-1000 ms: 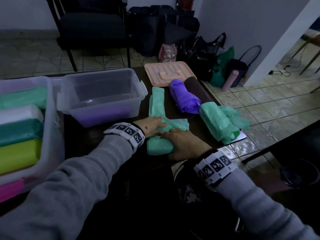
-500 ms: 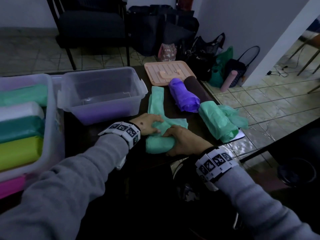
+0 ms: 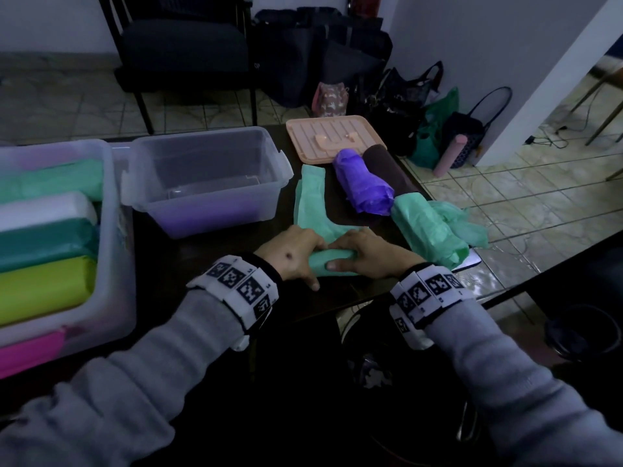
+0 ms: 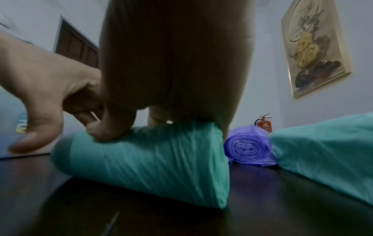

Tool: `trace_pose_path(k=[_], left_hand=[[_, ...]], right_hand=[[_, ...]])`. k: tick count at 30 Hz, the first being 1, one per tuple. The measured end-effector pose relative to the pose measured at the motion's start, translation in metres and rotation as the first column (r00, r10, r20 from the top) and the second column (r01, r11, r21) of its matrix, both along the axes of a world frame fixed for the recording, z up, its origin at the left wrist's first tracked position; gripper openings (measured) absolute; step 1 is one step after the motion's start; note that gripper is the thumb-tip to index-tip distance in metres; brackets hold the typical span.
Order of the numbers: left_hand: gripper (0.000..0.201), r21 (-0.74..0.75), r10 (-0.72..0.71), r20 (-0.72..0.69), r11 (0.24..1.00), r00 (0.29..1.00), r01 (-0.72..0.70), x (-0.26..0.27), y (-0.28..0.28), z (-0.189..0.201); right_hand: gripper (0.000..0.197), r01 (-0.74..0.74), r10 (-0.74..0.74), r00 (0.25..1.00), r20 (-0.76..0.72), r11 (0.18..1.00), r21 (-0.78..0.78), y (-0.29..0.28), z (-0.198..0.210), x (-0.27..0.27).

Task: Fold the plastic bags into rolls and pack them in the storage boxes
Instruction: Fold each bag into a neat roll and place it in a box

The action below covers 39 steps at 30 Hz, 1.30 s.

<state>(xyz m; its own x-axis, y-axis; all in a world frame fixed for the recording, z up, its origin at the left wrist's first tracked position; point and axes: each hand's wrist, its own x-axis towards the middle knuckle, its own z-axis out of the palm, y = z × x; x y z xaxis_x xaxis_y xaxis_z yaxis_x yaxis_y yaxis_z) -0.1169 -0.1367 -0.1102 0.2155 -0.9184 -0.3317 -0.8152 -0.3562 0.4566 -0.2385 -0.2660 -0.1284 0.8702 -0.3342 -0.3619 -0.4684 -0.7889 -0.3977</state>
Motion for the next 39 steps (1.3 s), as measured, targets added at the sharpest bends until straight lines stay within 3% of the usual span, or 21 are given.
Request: trace_pose_path(k=[3,7,11,15,20,24,27,31,36,39], left_hand=[[0.067,0.014,0.006,0.033,1.0,0.999,-0.006,0.0,-0.005,-0.003],[0.066,0.061,0.01,0.077,0.998,0.997,-0.015,0.005,-0.016,-0.004],[0.062,0.166,-0.064,0.047,0.985,0.997,0.056,0.015,-0.031,0.003],[0.061,0.292,-0.137,-0.006,0.947,0.991,0.133,0.022,-0.04,0.008],[0.057,0.337,-0.134,-0.098,0.928,0.986,0.159,0.029,-0.036,0.007],[0.066,0.229,0.01,-0.126,0.973,0.992,0.019,0.032,-0.029,0.01],[0.058,0.067,0.042,-0.026,0.997,0.999,-0.04,0.027,-0.021,0.012],[0.068,0.038,0.035,0.09,0.999,0.995,-0.039,0.011,-0.012,0.002],[0.064,0.032,0.032,0.142,0.999,0.989,-0.037,0.011,-0.012,-0.004],[0.066,0.13,0.006,0.093,0.991,0.996,-0.018,0.018,-0.019,0.003]], right_hand=[[0.056,0.015,-0.019,0.999,-0.041,0.994,-0.11,0.006,0.002,-0.001],[0.055,0.133,-0.065,0.981,0.183,0.914,-0.384,0.029,-0.002,-0.005],[0.068,0.127,0.005,0.973,0.232,0.825,-0.55,0.053,-0.021,-0.013],[0.082,0.096,0.024,0.977,0.212,0.838,-0.537,0.053,-0.03,-0.019],[0.078,0.005,0.026,0.998,0.063,0.892,-0.452,0.049,-0.019,-0.015],[0.073,0.017,-0.018,1.0,0.001,0.934,-0.358,0.041,-0.016,-0.011],[0.069,0.022,-0.044,0.996,-0.075,0.963,-0.27,0.034,-0.01,-0.003],[0.075,0.033,-0.065,0.989,-0.131,0.973,-0.229,0.028,-0.006,0.006],[0.077,0.074,-0.1,0.991,-0.09,0.964,-0.256,0.031,-0.005,0.007],[0.074,0.093,-0.066,0.995,0.078,0.9,-0.425,0.043,-0.01,0.0]])
